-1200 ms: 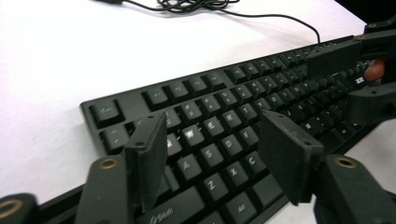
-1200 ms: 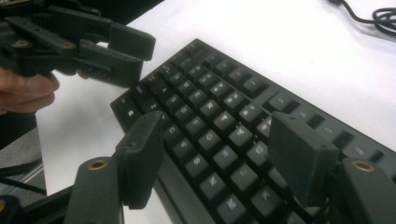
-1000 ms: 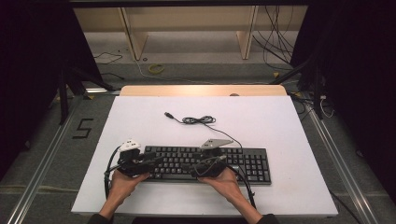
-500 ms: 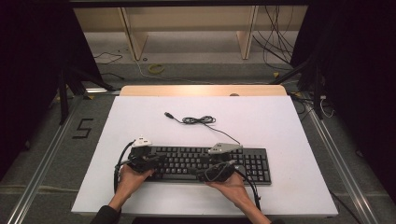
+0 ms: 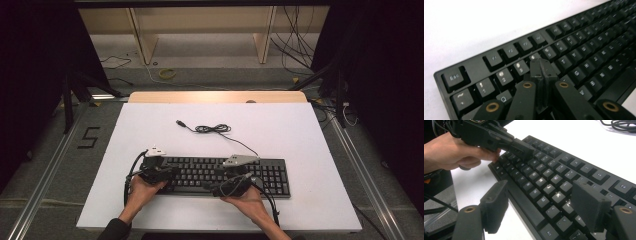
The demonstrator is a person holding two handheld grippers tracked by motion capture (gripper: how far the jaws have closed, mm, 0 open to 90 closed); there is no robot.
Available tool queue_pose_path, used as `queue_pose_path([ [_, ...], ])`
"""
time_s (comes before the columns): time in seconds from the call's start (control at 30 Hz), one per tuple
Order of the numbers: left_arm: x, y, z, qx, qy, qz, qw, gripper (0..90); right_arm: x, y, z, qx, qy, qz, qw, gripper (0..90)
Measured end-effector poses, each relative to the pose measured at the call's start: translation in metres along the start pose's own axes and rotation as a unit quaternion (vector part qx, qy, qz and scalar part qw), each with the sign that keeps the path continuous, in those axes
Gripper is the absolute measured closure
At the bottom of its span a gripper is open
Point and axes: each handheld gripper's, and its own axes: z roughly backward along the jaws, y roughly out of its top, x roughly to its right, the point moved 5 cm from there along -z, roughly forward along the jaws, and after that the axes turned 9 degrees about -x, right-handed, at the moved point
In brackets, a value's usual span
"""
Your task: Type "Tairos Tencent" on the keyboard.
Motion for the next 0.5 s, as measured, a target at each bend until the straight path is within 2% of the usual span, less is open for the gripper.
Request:
queue_pose_path([
  [0.03,0.0001,-0.0003,-0.0003,0.002,-0.003,0.004,1.0,89.2,0.0001,0.0,0.0,-0.001,0.0,0.0,1.0,31.5],
  [0.5,0.0008,0.0,0.0009,0.007,-0.003,0.004,1.0,89.0,0.0006,0.0,-0.0007,0.001,-0.001,-0.001,1.0,31.5],
])
